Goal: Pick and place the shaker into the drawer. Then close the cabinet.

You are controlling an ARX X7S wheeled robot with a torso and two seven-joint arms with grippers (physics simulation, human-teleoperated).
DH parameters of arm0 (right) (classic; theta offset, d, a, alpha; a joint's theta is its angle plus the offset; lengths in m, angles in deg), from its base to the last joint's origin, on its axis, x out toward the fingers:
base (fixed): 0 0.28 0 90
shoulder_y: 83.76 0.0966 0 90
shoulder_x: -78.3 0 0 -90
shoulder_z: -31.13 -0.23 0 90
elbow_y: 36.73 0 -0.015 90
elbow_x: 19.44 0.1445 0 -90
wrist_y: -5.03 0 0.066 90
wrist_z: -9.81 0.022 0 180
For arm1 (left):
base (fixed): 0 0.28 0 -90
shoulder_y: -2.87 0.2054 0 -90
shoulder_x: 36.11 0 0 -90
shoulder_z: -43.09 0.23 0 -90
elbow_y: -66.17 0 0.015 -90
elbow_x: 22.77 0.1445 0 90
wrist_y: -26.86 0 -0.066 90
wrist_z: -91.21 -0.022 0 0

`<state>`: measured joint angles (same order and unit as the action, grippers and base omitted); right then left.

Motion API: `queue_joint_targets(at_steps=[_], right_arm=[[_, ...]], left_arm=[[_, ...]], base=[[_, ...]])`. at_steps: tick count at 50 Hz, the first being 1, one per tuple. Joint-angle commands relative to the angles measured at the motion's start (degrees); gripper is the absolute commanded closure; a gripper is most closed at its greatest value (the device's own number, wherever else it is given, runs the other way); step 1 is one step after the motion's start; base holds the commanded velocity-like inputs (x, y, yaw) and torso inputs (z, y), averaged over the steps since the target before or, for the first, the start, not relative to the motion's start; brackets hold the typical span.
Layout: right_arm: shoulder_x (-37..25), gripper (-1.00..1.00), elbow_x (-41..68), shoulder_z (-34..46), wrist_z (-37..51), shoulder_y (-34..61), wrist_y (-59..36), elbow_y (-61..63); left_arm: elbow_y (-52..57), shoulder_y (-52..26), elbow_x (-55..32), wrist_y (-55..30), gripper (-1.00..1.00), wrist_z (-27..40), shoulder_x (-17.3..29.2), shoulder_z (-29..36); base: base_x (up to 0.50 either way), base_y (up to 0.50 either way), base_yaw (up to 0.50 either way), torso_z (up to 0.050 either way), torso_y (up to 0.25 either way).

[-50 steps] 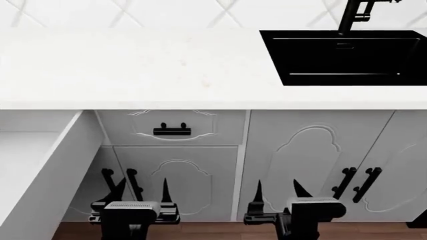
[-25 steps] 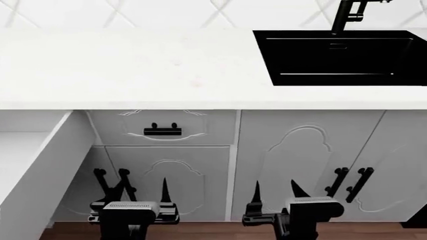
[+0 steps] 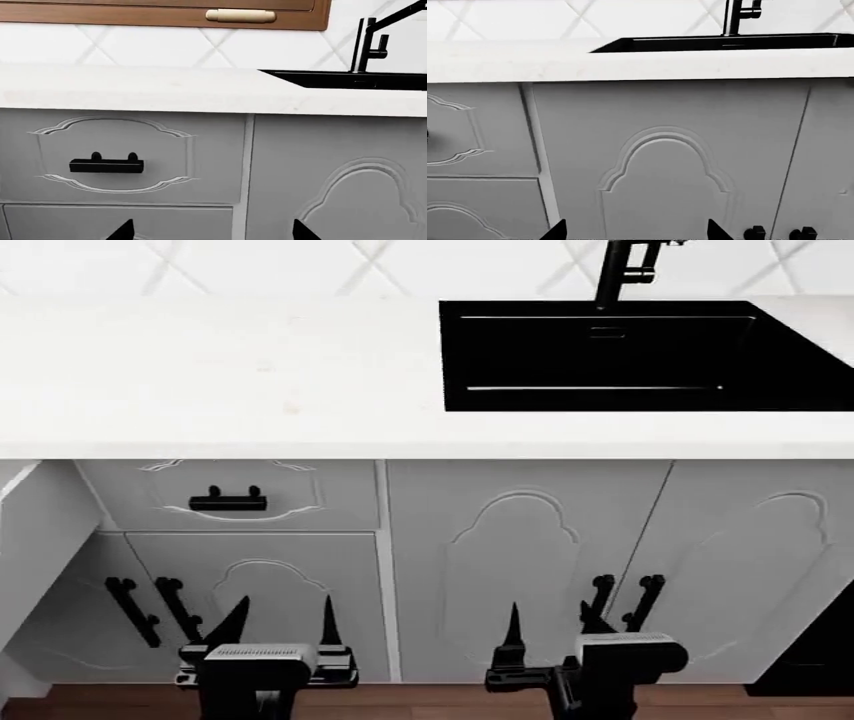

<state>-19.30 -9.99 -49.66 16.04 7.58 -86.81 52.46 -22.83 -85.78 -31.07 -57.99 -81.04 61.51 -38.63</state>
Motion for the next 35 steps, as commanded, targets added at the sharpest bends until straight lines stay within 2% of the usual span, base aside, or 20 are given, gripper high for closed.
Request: queue_joint_targets(at_steps=[1,35], right_arm=[[-0.4,-1.0,0.9,0.4,0.2,0.1,-0.3,0.1],[-1.5,-1.0,2.2,1.8,1.2,0.3,-0.2,0.0]], left_arm=[[0.0,-0.1,-0.4,0.0,-1.0,0.6,0.4,0.5],[-0.2,-0.3,-1.4,0.4,-1.0,2.1,1.6,1.9]], base=[[0.0,-0.5,0.0,0.0,0.0],[0.0,-0.5,0.0,0.0,0.0]])
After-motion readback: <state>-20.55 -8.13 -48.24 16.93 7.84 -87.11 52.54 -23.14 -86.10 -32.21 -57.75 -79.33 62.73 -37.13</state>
